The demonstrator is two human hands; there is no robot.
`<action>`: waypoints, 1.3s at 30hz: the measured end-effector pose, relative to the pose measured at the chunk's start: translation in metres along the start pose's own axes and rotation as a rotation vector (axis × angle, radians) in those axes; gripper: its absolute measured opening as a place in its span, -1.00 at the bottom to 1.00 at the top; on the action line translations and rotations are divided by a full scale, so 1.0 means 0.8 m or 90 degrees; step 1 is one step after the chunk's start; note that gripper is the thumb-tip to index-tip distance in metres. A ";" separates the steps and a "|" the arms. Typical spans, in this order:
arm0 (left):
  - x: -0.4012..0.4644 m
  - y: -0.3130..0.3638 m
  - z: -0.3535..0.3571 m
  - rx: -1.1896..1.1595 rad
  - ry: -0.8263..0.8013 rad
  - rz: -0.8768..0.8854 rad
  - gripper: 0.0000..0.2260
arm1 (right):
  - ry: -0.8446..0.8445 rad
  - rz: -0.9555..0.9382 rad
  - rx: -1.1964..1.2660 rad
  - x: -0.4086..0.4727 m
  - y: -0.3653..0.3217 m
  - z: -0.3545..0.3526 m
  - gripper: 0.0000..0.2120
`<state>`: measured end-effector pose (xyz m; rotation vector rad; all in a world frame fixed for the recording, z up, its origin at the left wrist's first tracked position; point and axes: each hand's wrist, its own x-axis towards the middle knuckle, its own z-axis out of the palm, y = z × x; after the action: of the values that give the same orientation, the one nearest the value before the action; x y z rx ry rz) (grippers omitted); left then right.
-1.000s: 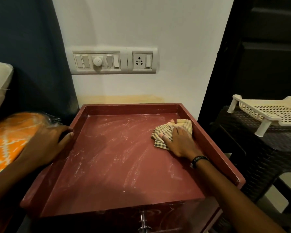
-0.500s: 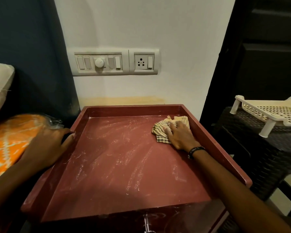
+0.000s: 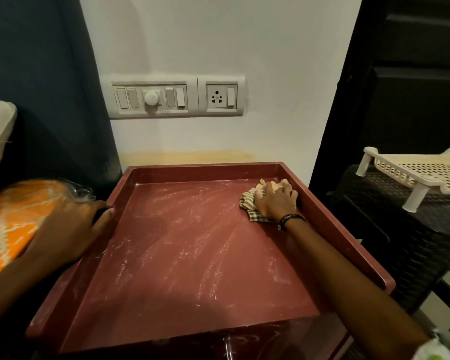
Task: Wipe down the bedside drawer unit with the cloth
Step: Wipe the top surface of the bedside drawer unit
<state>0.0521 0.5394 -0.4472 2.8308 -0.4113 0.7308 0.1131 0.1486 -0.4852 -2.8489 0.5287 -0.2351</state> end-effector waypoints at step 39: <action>-0.005 0.015 -0.002 0.022 0.023 -0.032 -0.68 | 0.068 -0.018 0.016 0.046 -0.015 0.022 -0.36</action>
<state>0.0444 0.5293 -0.4467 2.8438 -0.3232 0.7853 0.1547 0.1490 -0.4946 -2.8334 0.5023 -0.3981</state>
